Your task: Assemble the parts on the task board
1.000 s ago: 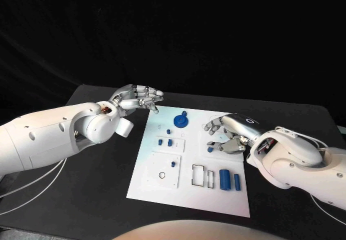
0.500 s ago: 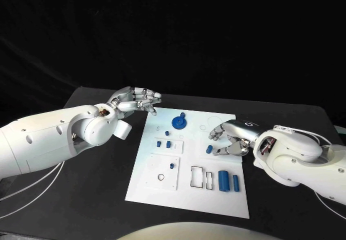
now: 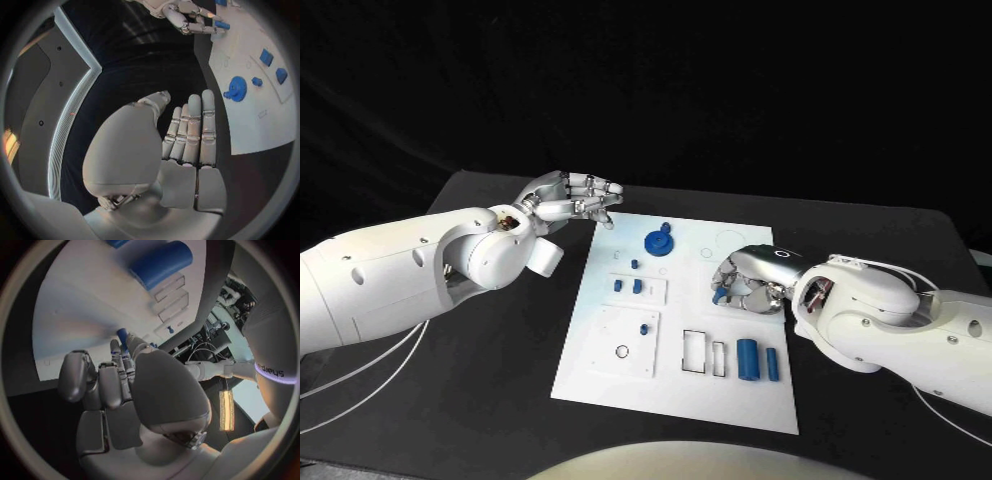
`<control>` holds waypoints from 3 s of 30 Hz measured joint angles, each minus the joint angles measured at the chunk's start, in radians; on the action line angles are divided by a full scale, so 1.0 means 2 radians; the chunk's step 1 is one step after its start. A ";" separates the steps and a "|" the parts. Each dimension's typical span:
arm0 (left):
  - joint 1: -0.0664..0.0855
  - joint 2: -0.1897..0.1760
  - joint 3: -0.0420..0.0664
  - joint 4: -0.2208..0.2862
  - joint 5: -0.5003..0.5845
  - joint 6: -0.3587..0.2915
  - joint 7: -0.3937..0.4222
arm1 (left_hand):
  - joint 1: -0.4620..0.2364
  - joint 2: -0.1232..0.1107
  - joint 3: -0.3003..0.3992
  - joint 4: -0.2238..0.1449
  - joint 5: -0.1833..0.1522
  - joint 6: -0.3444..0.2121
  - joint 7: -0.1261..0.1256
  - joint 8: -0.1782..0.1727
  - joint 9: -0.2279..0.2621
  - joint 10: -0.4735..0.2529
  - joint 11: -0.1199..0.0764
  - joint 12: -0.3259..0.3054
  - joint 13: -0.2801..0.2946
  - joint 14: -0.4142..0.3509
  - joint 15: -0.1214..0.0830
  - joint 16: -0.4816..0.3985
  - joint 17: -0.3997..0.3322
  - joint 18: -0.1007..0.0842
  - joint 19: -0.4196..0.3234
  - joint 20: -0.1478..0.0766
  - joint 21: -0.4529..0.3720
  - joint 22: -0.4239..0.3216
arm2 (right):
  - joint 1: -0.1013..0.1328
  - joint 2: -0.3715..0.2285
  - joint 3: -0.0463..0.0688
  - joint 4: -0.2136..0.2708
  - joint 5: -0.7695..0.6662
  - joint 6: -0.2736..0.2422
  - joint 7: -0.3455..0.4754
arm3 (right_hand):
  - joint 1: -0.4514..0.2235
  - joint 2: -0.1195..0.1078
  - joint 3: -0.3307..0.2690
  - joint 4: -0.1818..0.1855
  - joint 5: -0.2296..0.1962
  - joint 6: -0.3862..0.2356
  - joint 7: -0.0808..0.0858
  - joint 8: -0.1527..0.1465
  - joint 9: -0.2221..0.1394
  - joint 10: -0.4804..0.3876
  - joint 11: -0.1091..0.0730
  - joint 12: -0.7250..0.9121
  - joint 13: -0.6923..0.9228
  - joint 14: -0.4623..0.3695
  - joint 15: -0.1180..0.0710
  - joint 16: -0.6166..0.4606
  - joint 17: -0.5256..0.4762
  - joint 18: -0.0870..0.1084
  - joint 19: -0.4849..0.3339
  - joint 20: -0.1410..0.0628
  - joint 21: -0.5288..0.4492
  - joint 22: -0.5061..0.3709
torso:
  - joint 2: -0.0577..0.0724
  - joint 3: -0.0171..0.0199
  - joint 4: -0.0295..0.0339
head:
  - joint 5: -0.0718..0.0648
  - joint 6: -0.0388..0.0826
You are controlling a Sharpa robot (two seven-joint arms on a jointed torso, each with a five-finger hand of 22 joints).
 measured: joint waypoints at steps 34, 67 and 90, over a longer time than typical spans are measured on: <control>0.000 0.000 0.000 -0.005 0.000 0.000 -0.001 | 0.000 0.000 0.000 0.000 0.000 0.000 0.000 0.003 0.000 -0.002 0.002 0.002 0.000 0.000 0.000 0.000 0.000 0.000 0.000 0.000 0.000 0.000 | 0.014 -0.021 0.003 0.047 -0.013 -0.071 0.005 | -0.030 -0.028 0.177 -0.060 -0.017 0.047 -0.015 0.018 0.016 0.070 -0.004 -0.039 0.002 0.001 -0.013 0.004 0.009 0.000 0.013 -0.013 0.034 0.000 | -0.001 0.0001 -0.0012 | 0.004 0.000; -0.001 0.021 0.000 -0.018 0.001 0.001 -0.001 | -0.003 0.003 0.000 0.000 0.000 0.000 0.000 0.007 0.001 -0.002 0.002 0.006 0.001 -0.002 0.002 0.002 0.002 0.000 0.000 0.000 0.000 0.001 | -0.066 0.134 -0.006 0.011 -0.008 -0.100 0.063 | -0.046 -0.029 0.185 -0.068 -0.015 0.043 -0.016 0.019 0.020 0.072 -0.003 -0.042 0.002 0.001 -0.013 0.004 0.010 0.000 0.013 -0.013 0.037 0.000 | 0.000 0.0002 -0.0009 | 0.025 0.001; -0.001 0.022 0.000 -0.017 0.001 0.003 -0.001 | -0.003 0.003 0.000 0.000 0.000 0.000 0.000 0.007 0.001 -0.002 0.002 0.006 0.002 -0.002 0.002 0.002 0.001 0.000 0.000 0.000 0.000 0.001 | -0.073 0.147 -0.009 -0.010 -0.042 -0.081 0.044 | -0.050 -0.032 0.185 -0.070 -0.015 0.041 -0.016 0.021 0.020 0.078 -0.007 -0.045 0.003 0.001 -0.013 0.004 0.010 0.000 0.013 -0.013 0.039 0.000 | 0.000 0.0005 -0.0005 | 0.029 -0.004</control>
